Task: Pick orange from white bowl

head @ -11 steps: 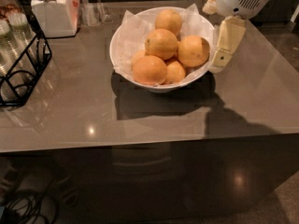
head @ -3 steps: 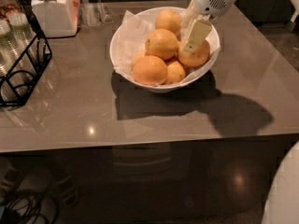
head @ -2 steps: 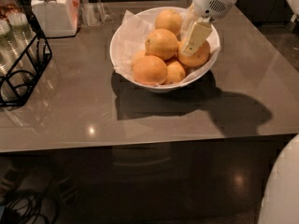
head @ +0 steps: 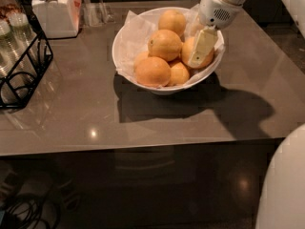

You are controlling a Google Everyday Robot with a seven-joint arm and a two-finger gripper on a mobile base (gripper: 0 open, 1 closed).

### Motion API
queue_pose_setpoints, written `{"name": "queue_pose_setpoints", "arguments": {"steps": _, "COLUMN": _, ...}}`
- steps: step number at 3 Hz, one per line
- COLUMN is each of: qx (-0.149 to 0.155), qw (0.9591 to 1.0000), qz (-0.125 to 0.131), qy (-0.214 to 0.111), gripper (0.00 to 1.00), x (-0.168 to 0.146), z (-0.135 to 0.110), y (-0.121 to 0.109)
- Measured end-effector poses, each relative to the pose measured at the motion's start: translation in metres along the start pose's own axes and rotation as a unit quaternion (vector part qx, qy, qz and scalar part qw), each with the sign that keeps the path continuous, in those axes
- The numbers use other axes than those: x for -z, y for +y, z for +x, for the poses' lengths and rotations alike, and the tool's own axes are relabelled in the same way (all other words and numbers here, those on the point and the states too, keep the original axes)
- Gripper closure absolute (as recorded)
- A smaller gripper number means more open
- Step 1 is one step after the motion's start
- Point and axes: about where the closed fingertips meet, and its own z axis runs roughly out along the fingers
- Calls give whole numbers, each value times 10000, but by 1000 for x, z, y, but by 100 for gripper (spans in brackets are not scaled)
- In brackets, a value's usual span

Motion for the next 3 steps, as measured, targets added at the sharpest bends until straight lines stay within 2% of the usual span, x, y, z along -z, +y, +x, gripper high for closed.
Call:
{"name": "queue_pose_setpoints", "arguments": {"steps": 2, "qx": -166, "qw": 9995, "qz": -230, "qy": 105, "gripper": 25, "x": -19, "z": 12, "y": -1}}
{"name": "queue_pose_setpoints", "arguments": {"steps": 3, "qx": -215, "qw": 9992, "qz": -296, "qy": 142, "gripper": 29, "x": -26, "z": 15, "y": -2}}
